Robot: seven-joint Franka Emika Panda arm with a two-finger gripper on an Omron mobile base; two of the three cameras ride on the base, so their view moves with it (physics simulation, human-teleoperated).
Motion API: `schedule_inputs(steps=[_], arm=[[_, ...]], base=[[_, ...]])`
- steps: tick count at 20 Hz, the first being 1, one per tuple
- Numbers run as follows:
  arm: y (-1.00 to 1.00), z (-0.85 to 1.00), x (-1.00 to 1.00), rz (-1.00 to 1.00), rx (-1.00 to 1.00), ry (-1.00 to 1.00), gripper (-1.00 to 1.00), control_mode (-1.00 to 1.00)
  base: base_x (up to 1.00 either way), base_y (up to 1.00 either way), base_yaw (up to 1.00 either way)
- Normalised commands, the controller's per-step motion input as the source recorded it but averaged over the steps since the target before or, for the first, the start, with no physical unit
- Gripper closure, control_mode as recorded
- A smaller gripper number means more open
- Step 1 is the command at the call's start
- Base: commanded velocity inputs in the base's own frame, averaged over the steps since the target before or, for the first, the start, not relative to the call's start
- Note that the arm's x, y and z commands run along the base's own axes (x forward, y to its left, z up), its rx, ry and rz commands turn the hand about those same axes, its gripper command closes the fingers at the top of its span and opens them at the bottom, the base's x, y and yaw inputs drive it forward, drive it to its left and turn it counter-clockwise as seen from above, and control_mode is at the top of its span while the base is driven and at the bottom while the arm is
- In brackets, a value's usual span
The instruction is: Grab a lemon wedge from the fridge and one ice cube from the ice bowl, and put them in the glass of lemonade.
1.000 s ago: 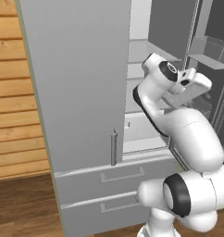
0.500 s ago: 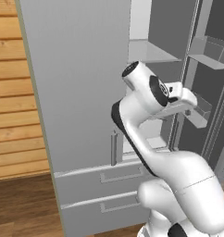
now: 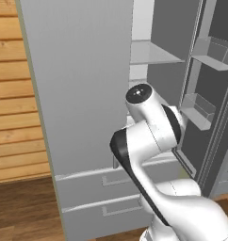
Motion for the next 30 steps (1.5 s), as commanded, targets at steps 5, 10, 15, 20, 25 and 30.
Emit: schedule_inputs(steps=[5, 10, 15, 20, 25, 30], arm=[[0.18, -0.12, 0.41, 0.42, 0.13, 0.15, -1.00, -1.00], [0.03, -0.02, 0.17, 0.16, 0.02, 0.24, -1.00, -1.00], [0.03, -0.29, 0.39, 0.12, 0.03, 0.07, -1.00, -1.00], [0.18, -0.38, 0.19, 0.15, 0.13, -0.05, -1.00, -1.00], [0.26, -0.43, 0.34, 0.14, 0.08, -0.04, -1.00, -1.00], [0.10, -0.15, 0.31, 0.05, 0.02, 0.00, -1.00, -1.00]], base=[[0.00, 0.00, 0.00], [0.00, 0.00, 0.00], [0.00, 0.00, 0.00], [0.00, 0.00, 0.00], [0.00, 0.00, 0.00], [0.00, 0.00, 0.00]])
